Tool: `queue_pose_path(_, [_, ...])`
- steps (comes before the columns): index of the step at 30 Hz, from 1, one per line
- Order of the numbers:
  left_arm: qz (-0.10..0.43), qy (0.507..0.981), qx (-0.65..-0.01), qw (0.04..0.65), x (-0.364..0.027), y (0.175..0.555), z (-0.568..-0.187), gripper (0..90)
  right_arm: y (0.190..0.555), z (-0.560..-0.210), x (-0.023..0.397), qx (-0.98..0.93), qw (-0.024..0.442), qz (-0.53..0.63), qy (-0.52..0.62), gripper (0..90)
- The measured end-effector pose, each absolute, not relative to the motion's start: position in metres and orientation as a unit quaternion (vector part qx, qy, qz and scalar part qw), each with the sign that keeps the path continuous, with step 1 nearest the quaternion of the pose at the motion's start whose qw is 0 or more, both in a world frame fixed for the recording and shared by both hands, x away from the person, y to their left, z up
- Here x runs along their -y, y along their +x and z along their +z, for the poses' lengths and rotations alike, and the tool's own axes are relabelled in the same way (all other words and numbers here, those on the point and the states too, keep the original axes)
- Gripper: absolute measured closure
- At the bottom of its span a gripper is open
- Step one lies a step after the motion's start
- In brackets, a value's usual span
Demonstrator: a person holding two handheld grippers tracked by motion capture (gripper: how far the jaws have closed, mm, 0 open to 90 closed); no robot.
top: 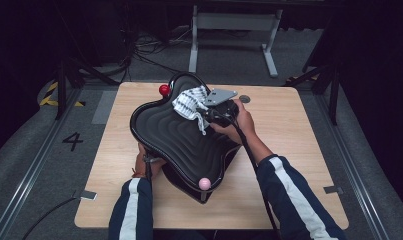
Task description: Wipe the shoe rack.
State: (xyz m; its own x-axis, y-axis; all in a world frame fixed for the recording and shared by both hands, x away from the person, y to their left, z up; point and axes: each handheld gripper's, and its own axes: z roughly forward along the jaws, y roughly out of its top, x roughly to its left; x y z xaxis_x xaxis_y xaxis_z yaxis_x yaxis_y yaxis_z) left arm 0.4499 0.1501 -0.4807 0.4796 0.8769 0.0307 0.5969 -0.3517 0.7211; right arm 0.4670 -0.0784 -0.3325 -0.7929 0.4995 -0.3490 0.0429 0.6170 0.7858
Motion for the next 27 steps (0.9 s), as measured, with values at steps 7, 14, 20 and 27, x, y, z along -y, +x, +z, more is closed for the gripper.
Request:
queue_pose_path(7, [0.217, 0.791, -0.467, 0.330, -0.150, 0.449, -0.481, 50.4, 0.442, -0.331, 0.062, -0.862, 0.258, 0.424, 0.107, 76.5])
queue_pose_path(14, [0.219, 0.790, -0.468, 0.330, -0.149, 0.449, -0.481, 50.5, 0.417, -0.330, 0.041, -0.865, 0.233, 0.441, 0.056, 76.0])
queue_pose_path(20, [0.219, 0.790, -0.469, 0.329, -0.150, 0.449, -0.481, 50.6, 0.408, -0.331, 0.033, -0.865, 0.228, 0.447, 0.033, 76.2])
queue_pose_path(27, [0.220, 0.789, -0.470, 0.329, -0.150, 0.449, -0.481, 50.8, 0.417, -0.329, 0.036, -0.864, 0.235, 0.443, 0.048, 75.8])
